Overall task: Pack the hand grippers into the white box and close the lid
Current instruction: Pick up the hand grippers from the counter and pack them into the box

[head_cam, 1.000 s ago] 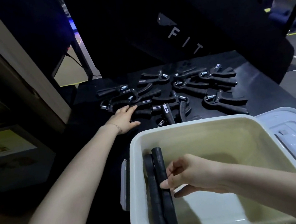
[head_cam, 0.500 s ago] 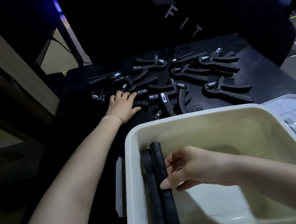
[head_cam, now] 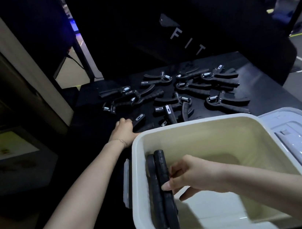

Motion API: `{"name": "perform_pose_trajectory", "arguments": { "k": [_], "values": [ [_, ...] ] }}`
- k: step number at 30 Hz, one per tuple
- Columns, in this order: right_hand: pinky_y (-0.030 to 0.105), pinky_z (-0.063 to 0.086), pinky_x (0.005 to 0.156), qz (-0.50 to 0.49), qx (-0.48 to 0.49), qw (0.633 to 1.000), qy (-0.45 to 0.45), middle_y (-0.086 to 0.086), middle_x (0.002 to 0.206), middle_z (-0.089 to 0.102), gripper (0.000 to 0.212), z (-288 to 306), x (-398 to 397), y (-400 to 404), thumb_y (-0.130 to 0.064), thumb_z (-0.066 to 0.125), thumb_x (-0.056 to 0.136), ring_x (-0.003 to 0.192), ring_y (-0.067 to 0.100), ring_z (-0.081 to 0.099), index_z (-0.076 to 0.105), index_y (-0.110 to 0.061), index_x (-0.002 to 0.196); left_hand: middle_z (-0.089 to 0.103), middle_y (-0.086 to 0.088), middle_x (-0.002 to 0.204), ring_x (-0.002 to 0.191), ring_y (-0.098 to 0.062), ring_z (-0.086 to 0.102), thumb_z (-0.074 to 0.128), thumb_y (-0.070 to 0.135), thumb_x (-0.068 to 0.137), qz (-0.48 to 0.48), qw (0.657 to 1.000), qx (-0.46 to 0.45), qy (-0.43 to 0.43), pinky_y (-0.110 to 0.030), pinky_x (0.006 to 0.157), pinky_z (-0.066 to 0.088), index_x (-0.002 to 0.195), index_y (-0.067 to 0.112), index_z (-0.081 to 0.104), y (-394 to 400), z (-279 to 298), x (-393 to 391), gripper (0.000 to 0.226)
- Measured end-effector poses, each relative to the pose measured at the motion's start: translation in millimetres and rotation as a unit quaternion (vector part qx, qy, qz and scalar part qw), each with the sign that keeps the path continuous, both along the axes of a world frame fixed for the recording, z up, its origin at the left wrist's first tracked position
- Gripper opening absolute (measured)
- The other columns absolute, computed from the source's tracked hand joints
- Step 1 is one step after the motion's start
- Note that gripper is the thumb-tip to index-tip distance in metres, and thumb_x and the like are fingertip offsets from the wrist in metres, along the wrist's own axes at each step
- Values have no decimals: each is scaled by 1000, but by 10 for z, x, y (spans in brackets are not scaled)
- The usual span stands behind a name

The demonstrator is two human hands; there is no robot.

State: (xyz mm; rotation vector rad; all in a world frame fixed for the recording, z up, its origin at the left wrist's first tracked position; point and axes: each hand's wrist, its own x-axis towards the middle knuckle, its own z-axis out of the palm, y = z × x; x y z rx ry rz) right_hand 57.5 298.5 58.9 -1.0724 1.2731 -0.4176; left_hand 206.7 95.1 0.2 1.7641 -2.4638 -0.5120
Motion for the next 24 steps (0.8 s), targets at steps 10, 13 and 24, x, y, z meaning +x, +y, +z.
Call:
{"name": "perform_pose_trajectory", "arguments": {
  "k": [10,13,24],
  "values": [
    [28,56,76,10,27,1000,9,8,87,67,30,132,-98,11,-30,71,81,85,13,66,69,-3,94,42,-7,131,129,-22,35,72,50,73,17,979,-135,149,-33,108,31,137,9,39,206,775,234,83],
    [25,55,69,-3,25,1000,1,7,86,70,27,196,-128,53,-34,69,82,87,14,69,66,-7,82,45,-6,127,125,-21,39,74,47,71,-18,962,-205,179,-33,105,33,135,9,41,351,1064,231,81],
    [38,50,91,-148,-117,978,-92,11,111,69,63,748,-292,202,-53,57,74,97,25,69,58,-4,115,54,-11,120,115,-20,52,72,39,72,-247,836,-452,189,-27,103,42,127,4,44,1086,1815,83,70]
  ]
}}
